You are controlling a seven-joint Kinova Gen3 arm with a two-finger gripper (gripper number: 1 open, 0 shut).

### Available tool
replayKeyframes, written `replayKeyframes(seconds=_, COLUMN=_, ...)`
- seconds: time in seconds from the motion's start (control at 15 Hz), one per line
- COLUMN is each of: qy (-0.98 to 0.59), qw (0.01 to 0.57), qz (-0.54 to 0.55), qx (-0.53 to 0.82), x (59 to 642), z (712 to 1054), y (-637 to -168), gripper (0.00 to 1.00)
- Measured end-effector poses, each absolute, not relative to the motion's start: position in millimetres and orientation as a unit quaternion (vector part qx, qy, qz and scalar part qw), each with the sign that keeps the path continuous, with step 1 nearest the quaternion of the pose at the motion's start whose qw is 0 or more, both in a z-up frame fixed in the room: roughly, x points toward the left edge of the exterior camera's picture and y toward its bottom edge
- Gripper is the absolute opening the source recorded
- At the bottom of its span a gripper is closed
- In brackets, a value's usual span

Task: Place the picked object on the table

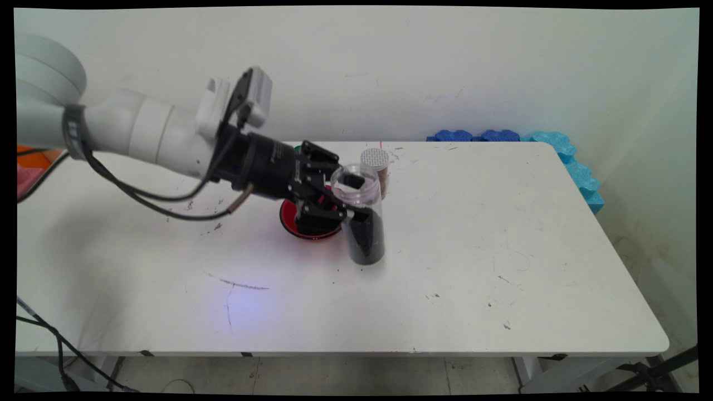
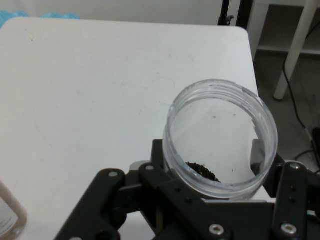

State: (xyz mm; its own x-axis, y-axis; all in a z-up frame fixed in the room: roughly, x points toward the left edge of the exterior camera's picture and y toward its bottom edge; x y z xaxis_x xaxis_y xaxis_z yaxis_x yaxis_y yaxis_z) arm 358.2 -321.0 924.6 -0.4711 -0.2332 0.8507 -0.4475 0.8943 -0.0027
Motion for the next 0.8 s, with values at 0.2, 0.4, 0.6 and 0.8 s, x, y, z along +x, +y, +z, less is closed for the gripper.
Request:
replayKeyframes(seconds=0.2, qy=-0.855, qw=0.467, qz=0.117, qx=0.193, x=353.9, z=907.1, y=-319.1, gripper=0.0)
replayKeyframes(seconds=0.4, qy=-0.858, qw=0.462, qz=0.117, qx=0.193, x=349.4, z=891.9, y=-318.7, gripper=0.0)
replayKeyframes(seconds=0.6, qy=-0.859, qw=0.459, qz=0.117, qx=0.195, x=346.2, z=881.5, y=-319.4, gripper=0.0)
replayKeyframes(seconds=0.8, qy=-0.861, qw=0.455, qz=0.116, qx=0.196, x=343.5, z=870.7, y=-320.0, gripper=0.0)
